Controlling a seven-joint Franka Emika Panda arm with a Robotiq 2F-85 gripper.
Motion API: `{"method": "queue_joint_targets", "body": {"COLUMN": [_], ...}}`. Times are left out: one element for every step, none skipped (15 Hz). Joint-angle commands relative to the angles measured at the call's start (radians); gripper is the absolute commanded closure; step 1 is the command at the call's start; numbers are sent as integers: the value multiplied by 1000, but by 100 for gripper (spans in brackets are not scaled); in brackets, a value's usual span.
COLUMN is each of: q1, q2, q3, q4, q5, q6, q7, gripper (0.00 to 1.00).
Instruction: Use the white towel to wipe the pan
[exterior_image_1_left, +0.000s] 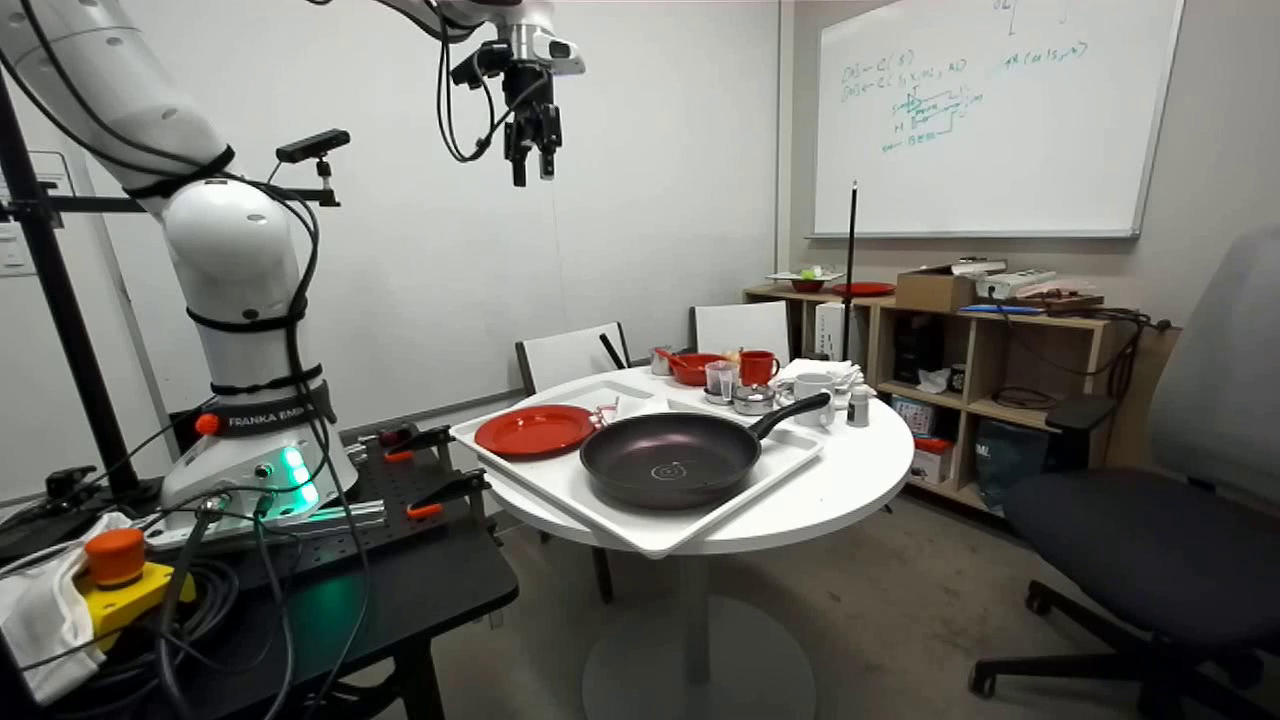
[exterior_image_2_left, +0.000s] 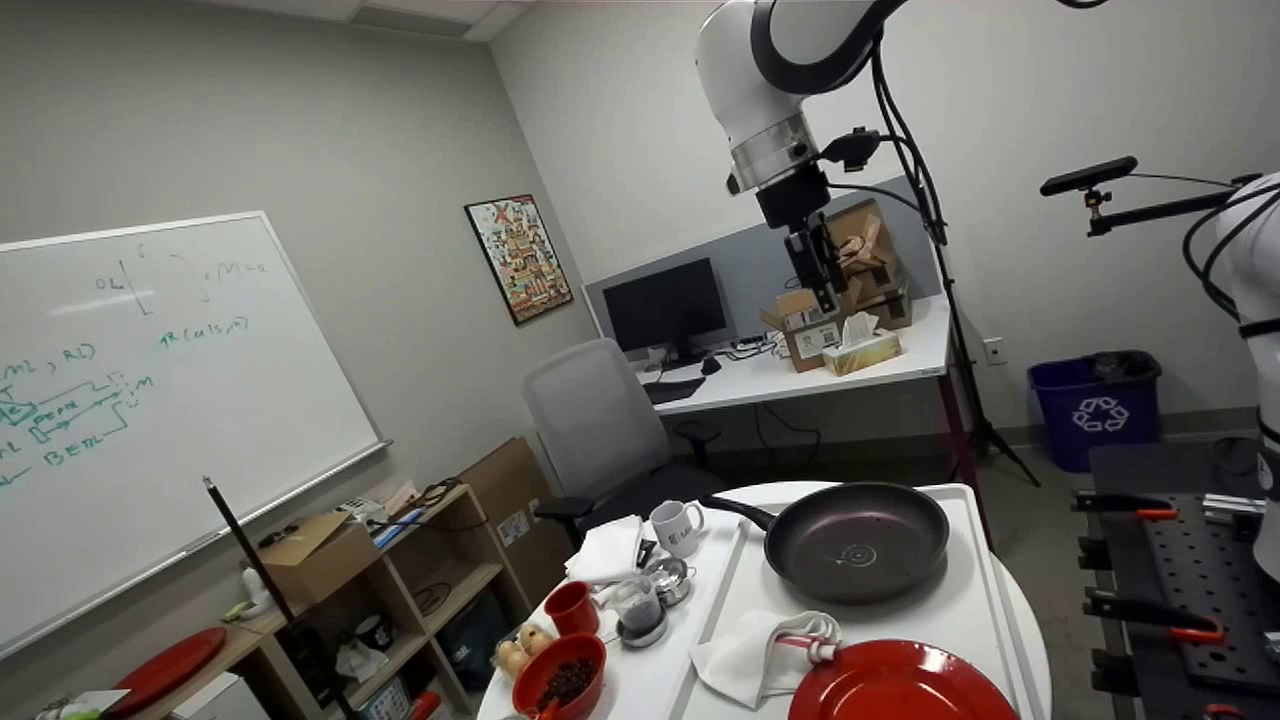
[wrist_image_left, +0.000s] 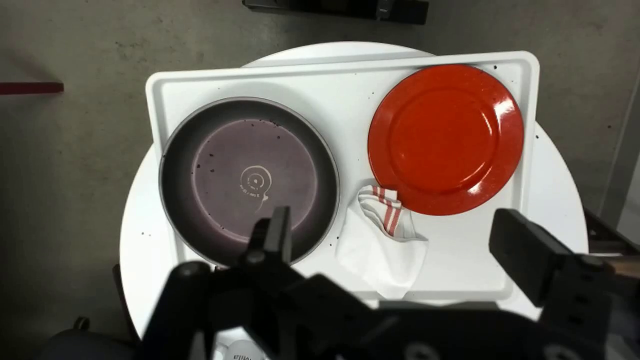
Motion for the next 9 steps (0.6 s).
{"method": "queue_joint_targets", "body": {"q1": [4,3,3,7,9,9,12,12,13], "q2": [71,104,137,174,215,249,298,340,385], "q3": [-4,-4,-4,-6,-7,-5,-7,-7,-5], "q4": [35,47,58,72,82,93,111,123,134], "q5": [-16,-17,-15,-6,-2,-9,1,-1,-11], "q6": [-7,-2,14,23,47,69,83,116,160], "q7": [15,18,18,9,2,5,0,0,5], "gripper": [0,0,0,0,0,0,0,0,0]}}
